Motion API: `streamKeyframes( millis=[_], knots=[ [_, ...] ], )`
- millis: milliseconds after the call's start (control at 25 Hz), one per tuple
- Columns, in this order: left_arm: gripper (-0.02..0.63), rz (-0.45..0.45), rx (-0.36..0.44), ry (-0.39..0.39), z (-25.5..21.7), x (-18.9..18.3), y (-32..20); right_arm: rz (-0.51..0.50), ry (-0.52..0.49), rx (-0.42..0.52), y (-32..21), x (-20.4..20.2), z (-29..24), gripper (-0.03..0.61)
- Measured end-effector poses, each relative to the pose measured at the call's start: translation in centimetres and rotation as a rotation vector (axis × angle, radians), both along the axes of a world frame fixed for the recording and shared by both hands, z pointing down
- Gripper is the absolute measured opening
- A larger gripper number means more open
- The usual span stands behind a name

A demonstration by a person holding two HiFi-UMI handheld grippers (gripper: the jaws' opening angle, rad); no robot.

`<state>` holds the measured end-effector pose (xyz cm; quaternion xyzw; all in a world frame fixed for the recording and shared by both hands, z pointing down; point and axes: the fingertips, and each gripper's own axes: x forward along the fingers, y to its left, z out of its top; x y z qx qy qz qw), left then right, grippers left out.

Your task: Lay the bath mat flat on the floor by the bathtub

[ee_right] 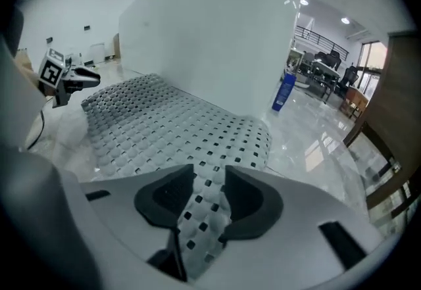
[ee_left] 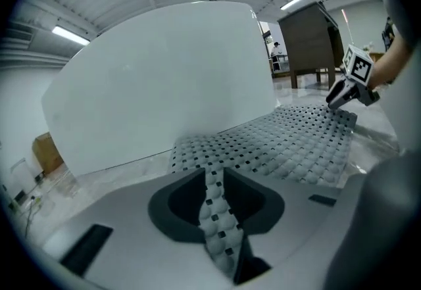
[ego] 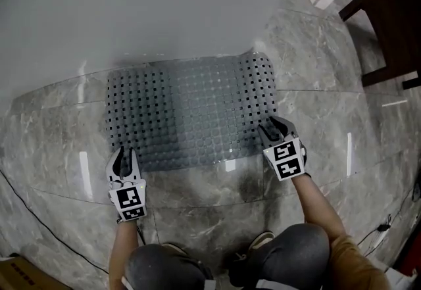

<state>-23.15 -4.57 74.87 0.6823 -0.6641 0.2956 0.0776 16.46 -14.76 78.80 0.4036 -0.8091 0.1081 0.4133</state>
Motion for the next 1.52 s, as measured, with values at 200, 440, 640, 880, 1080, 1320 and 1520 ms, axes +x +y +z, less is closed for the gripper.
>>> streamKeyframes(
  millis=[200,440,640,880,1080,1320,1520],
  knots=[
    [0.005,0.003,-0.064,0.106,1.5,0.8,-0.3,-0.013,0.006,0.032,0.4,-0.8,0.0,0.003],
    [0.003,0.014,-0.095,0.143,1.7,1.5,-0.2,-0.005,-0.029,0.023,0.2,-1.4,-0.5,0.003],
    [0.003,0.027,-0.071,0.158,1.0,2.0,-0.5,-0.015,-0.056,0.008,0.5,-2.1,-0.8,0.003],
    [0.003,0.069,-0.038,0.162,0.0,3.0,-0.8,-0.023,-0.086,0.02,0.3,-3.3,-1.8,0.003],
    [0.003,0.079,-0.008,0.153,-1.4,3.2,-1.0,-0.018,-0.106,0.053,-0.1,-4.4,-3.2,0.003],
    [0.003,0.071,0.06,0.193,-4.1,3.2,-0.9,-0.028,-0.163,0.097,-1.3,-6.2,-6.0,0.003],
    [0.003,0.081,0.132,0.211,-7.4,3.7,-1.6,-0.039,-0.192,0.116,-1.5,-7.6,-8.1,0.003]
  ],
)
